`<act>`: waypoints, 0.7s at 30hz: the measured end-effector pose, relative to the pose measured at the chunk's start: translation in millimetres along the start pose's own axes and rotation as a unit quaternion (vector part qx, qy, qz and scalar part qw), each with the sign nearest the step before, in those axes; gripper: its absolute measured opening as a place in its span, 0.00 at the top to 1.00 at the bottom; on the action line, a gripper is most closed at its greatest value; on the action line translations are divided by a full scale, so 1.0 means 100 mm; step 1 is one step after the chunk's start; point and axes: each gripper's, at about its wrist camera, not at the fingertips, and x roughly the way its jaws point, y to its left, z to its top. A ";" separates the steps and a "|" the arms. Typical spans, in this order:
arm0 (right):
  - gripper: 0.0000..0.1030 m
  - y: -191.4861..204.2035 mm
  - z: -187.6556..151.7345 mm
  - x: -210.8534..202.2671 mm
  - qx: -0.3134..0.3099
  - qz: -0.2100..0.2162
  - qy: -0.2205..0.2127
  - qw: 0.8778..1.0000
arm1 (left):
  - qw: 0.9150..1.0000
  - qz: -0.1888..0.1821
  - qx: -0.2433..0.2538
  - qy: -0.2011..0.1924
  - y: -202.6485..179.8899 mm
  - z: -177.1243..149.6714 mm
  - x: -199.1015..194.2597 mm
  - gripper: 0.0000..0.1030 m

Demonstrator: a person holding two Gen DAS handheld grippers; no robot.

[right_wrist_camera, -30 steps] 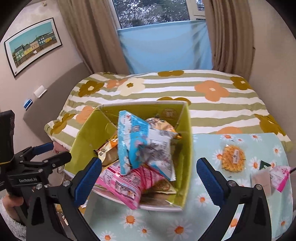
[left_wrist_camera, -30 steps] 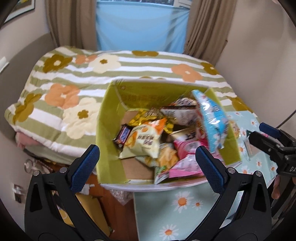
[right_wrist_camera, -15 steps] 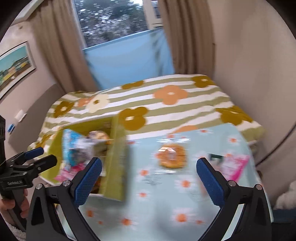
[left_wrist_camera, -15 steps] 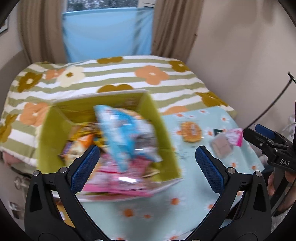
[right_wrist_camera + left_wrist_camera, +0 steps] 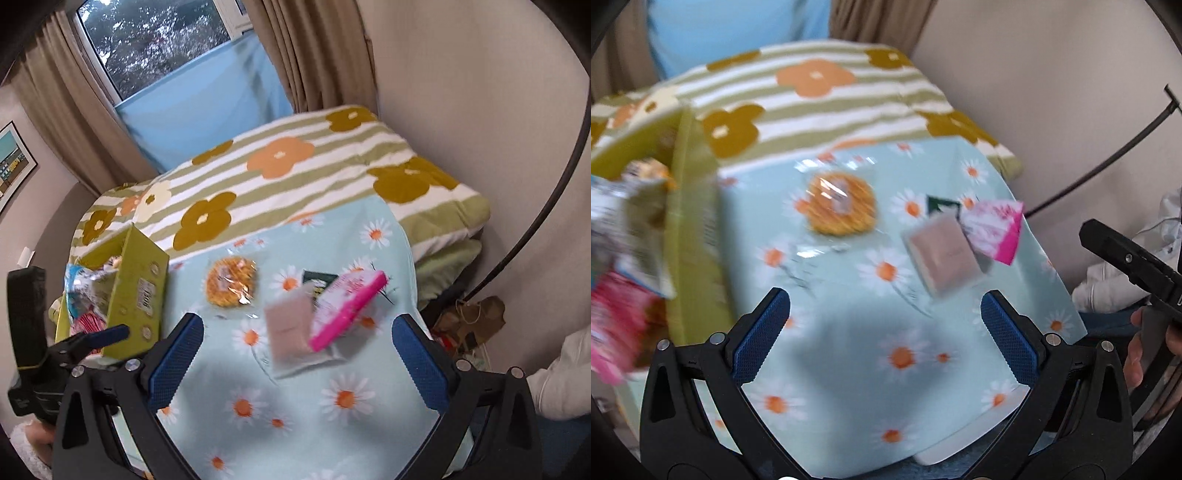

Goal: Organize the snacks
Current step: 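Move both tools back to the remaining packets on the cloth, then grasp the white packet with left tool while right tool grasps the pink Oishi packet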

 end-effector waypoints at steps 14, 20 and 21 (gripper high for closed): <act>0.15 -0.45 0.05 1.02 0.022 0.062 0.089 0.994 | 0.998 -0.002 0.004 0.055 -0.43 -0.03 0.97 0.01; 0.28 -0.54 0.09 1.35 0.031 0.054 0.113 0.992 | 0.998 -0.007 0.015 0.062 -0.47 0.07 1.18 0.01; 0.30 -0.55 0.08 1.39 0.032 0.051 0.120 0.991 | 0.998 -0.008 0.015 0.065 -0.48 0.07 1.20 0.01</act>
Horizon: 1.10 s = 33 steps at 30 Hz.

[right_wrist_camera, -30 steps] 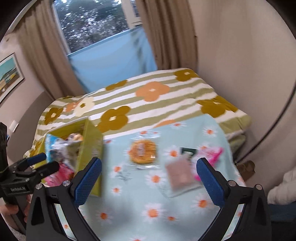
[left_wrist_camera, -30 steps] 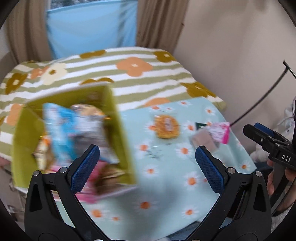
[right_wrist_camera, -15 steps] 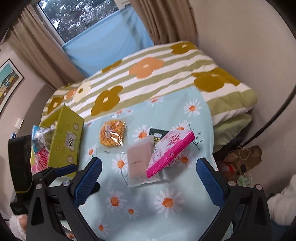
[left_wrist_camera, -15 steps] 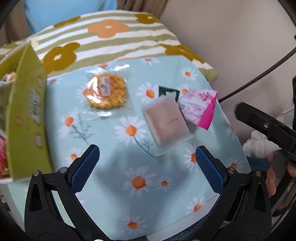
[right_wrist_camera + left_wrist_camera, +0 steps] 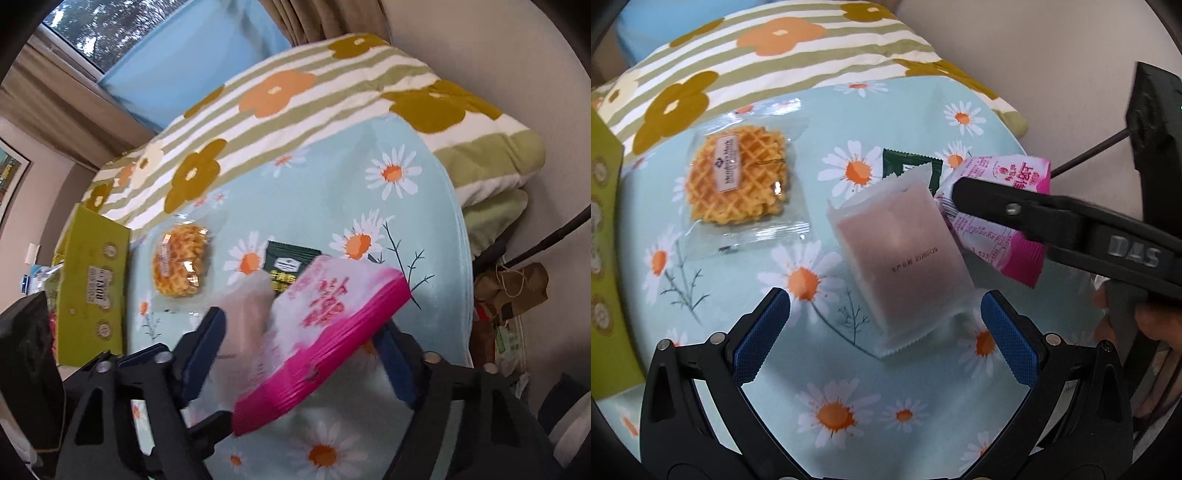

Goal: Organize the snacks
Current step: 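Grasp the white packet with left tool while right tool grasps the pink Oishi packet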

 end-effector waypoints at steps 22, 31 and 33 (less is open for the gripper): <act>0.56 -0.11 0.05 -0.06 0.003 0.004 -0.005 1.000 | 1.000 0.002 0.003 0.031 -0.05 0.13 0.20 0.01; 0.56 -0.15 0.10 -0.45 -0.017 -0.015 -0.038 0.999 | 0.998 0.030 -0.023 0.043 -0.15 0.35 0.38 0.05; 0.56 -0.17 0.08 -0.46 -0.017 -0.015 -0.039 0.999 | 0.998 0.042 -0.019 0.051 -0.18 0.35 0.44 0.19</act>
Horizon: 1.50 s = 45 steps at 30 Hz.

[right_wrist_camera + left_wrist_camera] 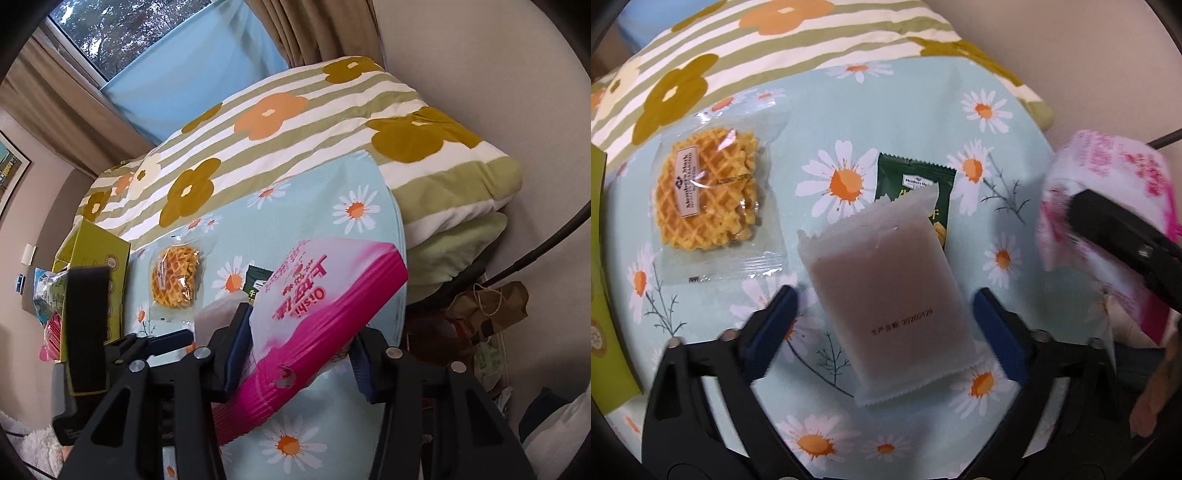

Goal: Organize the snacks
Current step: 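Grasp the white packet with left tool while right tool grasps the pink Oishi packet, then carry both packets over the yellow box and open both tools to drop them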

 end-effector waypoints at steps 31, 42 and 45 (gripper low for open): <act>0.56 0.34 0.00 -0.39 -0.058 0.035 -0.029 0.997 | 0.992 -0.071 -0.047 -0.091 0.36 -0.32 -0.85 0.35; 0.56 1.43 0.15 -0.62 -0.153 0.096 -0.064 0.981 | 0.967 -0.059 -0.112 -0.222 1.17 -0.60 -2.21 0.35; 0.56 1.83 0.14 -0.55 -0.170 0.122 -0.064 0.976 | 0.959 -0.047 -0.135 -0.245 1.53 -0.72 -2.48 0.35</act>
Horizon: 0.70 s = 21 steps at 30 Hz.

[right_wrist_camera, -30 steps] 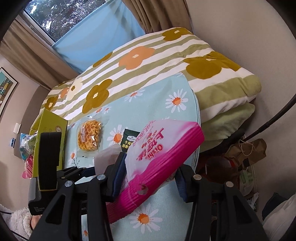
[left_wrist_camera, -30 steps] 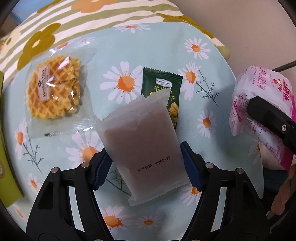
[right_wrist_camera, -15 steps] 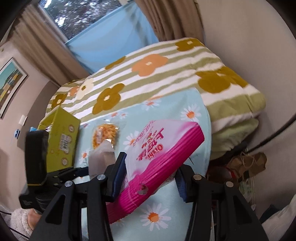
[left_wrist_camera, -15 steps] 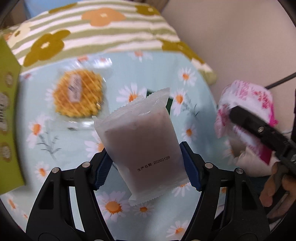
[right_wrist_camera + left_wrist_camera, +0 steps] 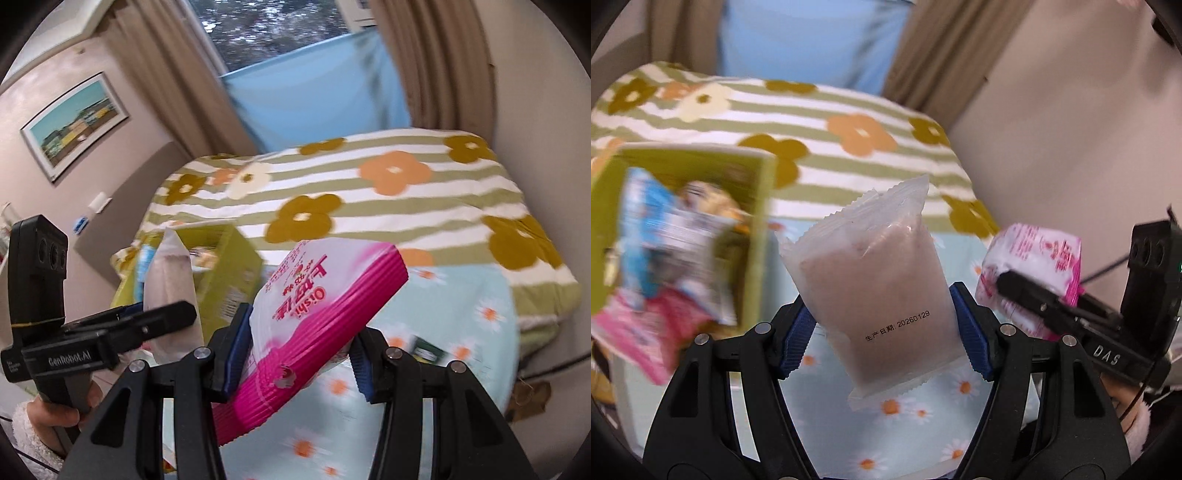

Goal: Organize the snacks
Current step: 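Carry both packets over the yellow box and open both tools to drop them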

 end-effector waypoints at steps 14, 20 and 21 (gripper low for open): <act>0.56 1.50 0.21 0.86 -0.039 0.054 0.013 0.998 | 0.997 0.067 -0.043 -0.021 1.81 0.33 -0.74 0.35; 0.56 1.74 0.13 1.20 -0.022 0.039 0.029 0.999 | 0.995 0.085 -0.047 0.020 2.58 0.29 -0.62 0.35; 0.56 1.76 0.11 1.23 -0.017 0.035 0.031 0.999 | 0.995 0.086 -0.041 0.030 2.66 0.28 -0.58 0.35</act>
